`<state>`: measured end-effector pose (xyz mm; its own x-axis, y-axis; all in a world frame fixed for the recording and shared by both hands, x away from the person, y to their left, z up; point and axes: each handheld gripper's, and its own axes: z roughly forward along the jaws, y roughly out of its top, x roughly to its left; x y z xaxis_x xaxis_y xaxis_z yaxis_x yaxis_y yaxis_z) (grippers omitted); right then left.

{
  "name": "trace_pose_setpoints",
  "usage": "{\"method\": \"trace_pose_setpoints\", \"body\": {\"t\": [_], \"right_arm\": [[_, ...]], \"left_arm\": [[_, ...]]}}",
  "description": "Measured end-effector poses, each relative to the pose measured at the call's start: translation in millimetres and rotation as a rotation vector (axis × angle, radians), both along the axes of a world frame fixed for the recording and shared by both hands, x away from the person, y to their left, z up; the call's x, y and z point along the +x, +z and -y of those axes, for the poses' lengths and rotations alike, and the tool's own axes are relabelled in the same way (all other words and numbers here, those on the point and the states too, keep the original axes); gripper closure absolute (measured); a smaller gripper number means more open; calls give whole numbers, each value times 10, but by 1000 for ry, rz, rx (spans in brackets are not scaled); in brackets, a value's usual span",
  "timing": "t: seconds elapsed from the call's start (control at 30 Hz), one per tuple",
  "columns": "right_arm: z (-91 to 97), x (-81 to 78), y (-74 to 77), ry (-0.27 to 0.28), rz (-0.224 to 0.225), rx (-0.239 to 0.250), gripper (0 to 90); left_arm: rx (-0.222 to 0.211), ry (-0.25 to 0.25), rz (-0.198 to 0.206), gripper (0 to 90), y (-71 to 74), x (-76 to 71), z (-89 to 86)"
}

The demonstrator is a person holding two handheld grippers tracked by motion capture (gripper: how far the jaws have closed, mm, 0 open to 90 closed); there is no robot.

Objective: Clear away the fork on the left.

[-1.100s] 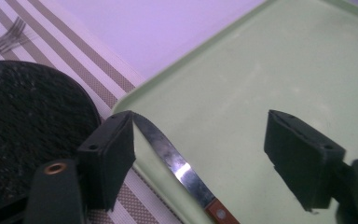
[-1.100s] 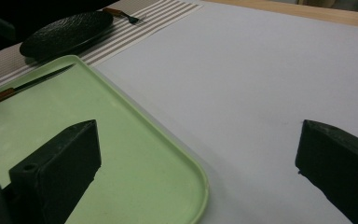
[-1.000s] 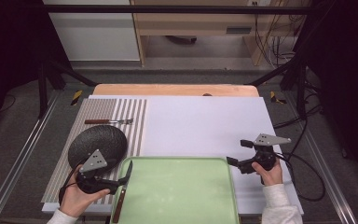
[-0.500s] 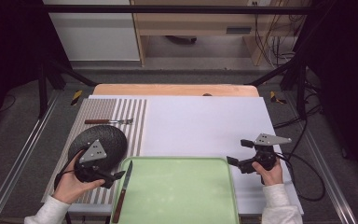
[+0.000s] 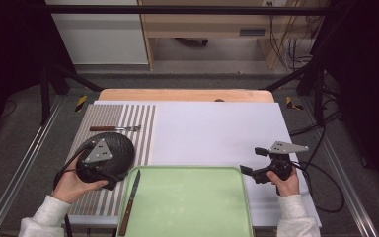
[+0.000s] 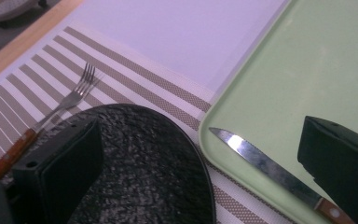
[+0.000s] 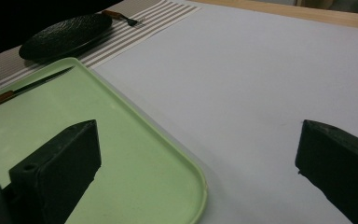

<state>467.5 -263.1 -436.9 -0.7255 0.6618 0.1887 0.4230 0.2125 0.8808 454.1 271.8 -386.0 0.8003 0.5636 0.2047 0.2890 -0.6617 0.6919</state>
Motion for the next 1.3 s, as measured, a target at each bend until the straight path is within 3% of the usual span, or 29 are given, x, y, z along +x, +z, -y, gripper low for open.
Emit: {"method": "trace_pose_setpoints", "body": {"t": [0.47,0.93,1.3], "right_arm": [[3,-3,-1,-1,-1,-6,5],[2,-8,-4,-1,-1,-11,5],[4,-10,-4,-2,-1,-12,5]], "left_arm": [[62,24,52,13,90,242,-87],[175,19,111,14,109,492,-170],[233,36,157,14,86,698,-237]]}}
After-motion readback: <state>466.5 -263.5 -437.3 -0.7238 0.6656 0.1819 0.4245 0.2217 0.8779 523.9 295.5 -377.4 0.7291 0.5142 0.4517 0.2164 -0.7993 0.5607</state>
